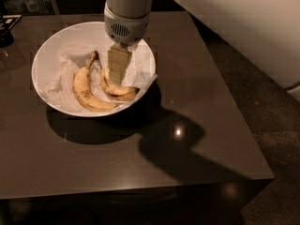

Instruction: Pick banana from white bowl

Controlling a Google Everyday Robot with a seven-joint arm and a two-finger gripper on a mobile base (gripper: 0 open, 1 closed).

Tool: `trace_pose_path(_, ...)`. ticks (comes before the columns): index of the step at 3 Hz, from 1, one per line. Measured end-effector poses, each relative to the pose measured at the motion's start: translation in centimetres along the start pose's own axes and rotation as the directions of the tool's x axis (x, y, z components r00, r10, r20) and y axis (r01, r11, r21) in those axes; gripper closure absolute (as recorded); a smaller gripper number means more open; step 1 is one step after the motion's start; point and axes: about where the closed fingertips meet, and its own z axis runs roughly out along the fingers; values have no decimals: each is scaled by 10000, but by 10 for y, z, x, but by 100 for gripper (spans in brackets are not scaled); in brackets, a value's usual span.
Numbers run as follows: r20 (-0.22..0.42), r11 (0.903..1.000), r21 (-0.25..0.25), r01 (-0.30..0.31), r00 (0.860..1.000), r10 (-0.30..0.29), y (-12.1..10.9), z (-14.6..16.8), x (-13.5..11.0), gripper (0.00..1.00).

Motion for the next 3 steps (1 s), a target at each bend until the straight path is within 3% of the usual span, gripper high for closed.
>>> trace_pose_path(3,-561,9887,-1469,310,9976,-396,7,48,-18,38)
